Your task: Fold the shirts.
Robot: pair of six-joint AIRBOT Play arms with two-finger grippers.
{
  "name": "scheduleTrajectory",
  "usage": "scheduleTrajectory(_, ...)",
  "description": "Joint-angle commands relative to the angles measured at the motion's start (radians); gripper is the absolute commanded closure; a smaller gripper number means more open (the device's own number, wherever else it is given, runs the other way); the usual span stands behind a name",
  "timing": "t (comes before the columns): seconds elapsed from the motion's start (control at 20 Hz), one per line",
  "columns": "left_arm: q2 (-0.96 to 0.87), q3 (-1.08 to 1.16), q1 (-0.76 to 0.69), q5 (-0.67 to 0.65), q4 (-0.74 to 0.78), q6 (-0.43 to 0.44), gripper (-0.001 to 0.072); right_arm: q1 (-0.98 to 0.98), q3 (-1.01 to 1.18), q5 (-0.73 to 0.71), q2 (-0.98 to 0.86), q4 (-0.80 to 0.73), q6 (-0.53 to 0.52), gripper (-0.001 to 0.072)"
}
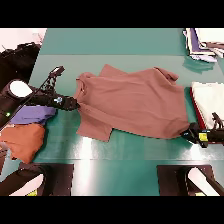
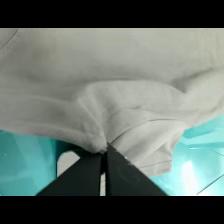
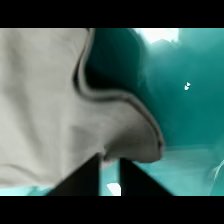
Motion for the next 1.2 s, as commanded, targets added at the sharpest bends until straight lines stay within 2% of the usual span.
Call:
scheduleTrajectory(0.0, 0.003, 0.001, 0.001, 0.006, 0.001, -0.036, 0.0684, 0.116, 0.038, -0.072, -0.019, -0.002, 0.005, 0.0689)
scheduleTrajectory(0.2, 0.084, 0.067, 0.003, 0.005, 0.093, -0.113, 0.0685, 0.253, 0.209, -0.039, 0.029, -0.002, 0.005, 0.0692)
scheduleTrajectory(0.4, 0.207, 0.315, 0.003, -0.017, 0.22, -0.163, 0.0685, 0.361, 0.5, -0.054, 0.139, -0.001, 0.005, 0.0693)
scheduleTrajectory(0.7, 0.244, 0.887, 0.003, -0.031, 0.224, -0.167, 0.0684, 0.397, 1.055, -0.068, 0.222, -0.011, 0.005, 0.0692)
scheduleTrajectory(0.85, 0.244, 1.125, 0.003, -0.014, 0.225, -0.213, 0.0685, 0.395, 1.258, -0.066, 0.246, -0.044, 0.005, 0.0693)
scheduleTrajectory(1.0, 0.244, 1.26, 0.003, 0.047, 0.224, -0.216, 0.0685, 0.395, 1.398, -0.057, 0.256, -0.09, 0.01, 0.0693)
scheduleTrajectory(1.15, 0.239, 1.266, 0.003, 0.051, 0.221, -0.216, 0.0686, 0.394, 1.532, 0.012, 0.199, -0.137, 0.035, 0.0693)
